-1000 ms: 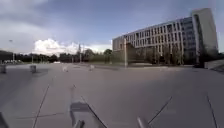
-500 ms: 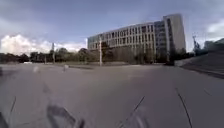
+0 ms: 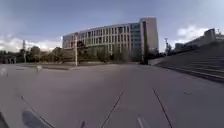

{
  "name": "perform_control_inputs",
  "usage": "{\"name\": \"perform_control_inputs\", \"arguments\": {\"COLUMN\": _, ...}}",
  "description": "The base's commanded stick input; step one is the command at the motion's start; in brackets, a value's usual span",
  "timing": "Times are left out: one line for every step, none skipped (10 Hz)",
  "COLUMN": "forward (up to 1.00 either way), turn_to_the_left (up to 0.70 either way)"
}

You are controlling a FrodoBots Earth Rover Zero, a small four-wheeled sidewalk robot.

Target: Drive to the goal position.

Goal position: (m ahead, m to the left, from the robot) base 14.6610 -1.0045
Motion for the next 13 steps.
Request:
{"name": "perform_control_inputs", "arguments": {"forward": 1.00, "turn_to_the_left": -0.04}}
{"name": "perform_control_inputs", "arguments": {"forward": 1.00, "turn_to_the_left": 0.00}}
{"name": "perform_control_inputs", "arguments": {"forward": 1.00, "turn_to_the_left": 0.00}}
{"name": "perform_control_inputs", "arguments": {"forward": 1.00, "turn_to_the_left": 0.00}}
{"name": "perform_control_inputs", "arguments": {"forward": 1.00, "turn_to_the_left": 0.00}}
{"name": "perform_control_inputs", "arguments": {"forward": 1.00, "turn_to_the_left": 0.00}}
{"name": "perform_control_inputs", "arguments": {"forward": 1.00, "turn_to_the_left": 0.00}}
{"name": "perform_control_inputs", "arguments": {"forward": 1.00, "turn_to_the_left": 0.00}}
{"name": "perform_control_inputs", "arguments": {"forward": 1.00, "turn_to_the_left": 0.00}}
{"name": "perform_control_inputs", "arguments": {"forward": 1.00, "turn_to_the_left": 0.00}}
{"name": "perform_control_inputs", "arguments": {"forward": 1.00, "turn_to_the_left": 0.00}}
{"name": "perform_control_inputs", "arguments": {"forward": 1.00, "turn_to_the_left": 0.00}}
{"name": "perform_control_inputs", "arguments": {"forward": 1.00, "turn_to_the_left": 0.00}}
